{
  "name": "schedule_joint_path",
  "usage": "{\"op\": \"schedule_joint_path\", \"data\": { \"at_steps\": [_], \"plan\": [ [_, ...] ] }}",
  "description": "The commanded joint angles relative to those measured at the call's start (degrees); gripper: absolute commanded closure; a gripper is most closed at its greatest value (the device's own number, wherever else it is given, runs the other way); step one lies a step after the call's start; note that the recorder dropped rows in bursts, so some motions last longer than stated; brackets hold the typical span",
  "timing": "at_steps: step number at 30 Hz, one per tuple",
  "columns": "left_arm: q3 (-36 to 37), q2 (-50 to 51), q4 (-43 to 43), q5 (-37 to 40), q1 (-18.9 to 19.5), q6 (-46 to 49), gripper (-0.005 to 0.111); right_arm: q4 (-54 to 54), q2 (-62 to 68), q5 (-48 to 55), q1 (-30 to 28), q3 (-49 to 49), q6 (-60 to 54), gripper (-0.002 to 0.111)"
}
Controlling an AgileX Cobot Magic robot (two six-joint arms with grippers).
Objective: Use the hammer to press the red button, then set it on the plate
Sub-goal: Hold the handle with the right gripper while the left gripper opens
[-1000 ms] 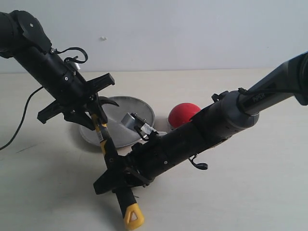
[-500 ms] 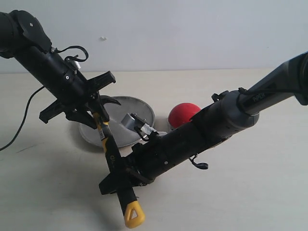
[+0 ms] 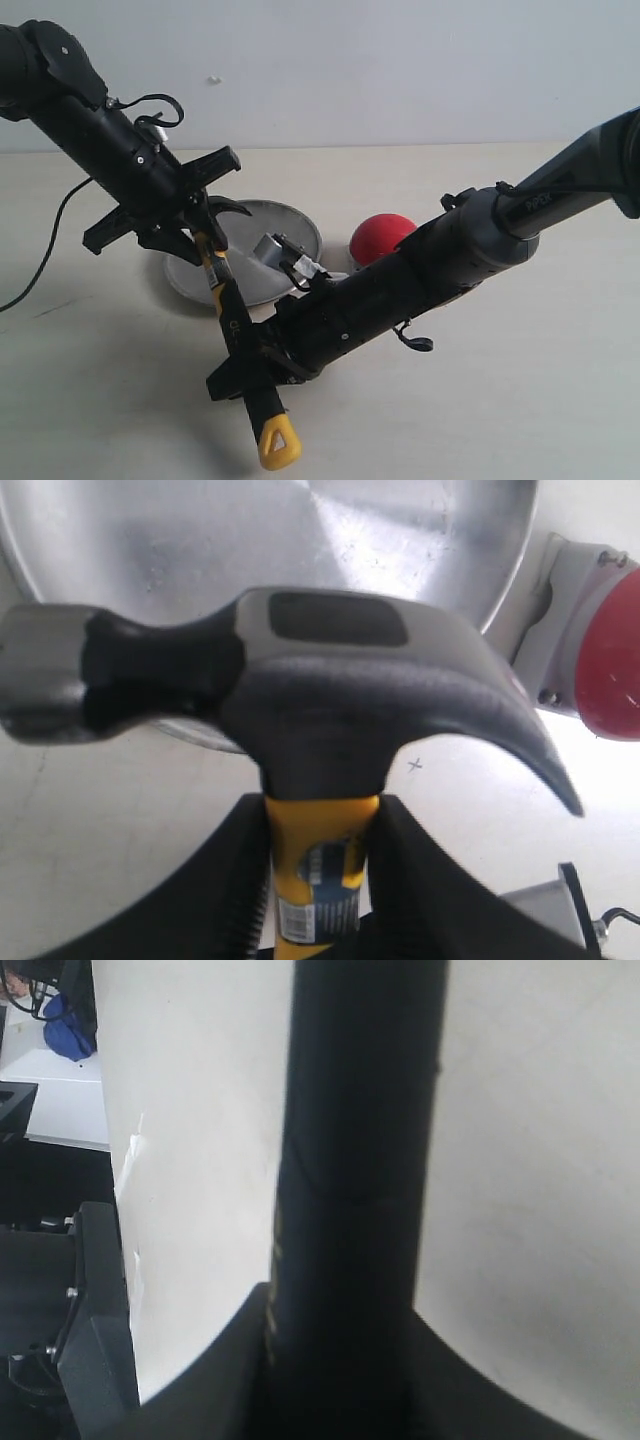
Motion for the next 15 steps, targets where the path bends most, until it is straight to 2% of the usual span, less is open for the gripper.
{"op": "schedule_joint_path", "data": {
  "at_steps": [1, 15],
  "plan": [
    [-0.8, -0.4, -1.2, -5.2, 0.0, 0.1, 0.107, -1.3, -0.1, 0.6, 0.1, -0.2, -1.5, 0.106],
    [-0.7, -0.4, -1.3, -7.0, 0.0, -0.2, 0.107, -3.5, -0.1, 0.2, 0.1, -0.2, -2.9, 0.106]
  ]
}}
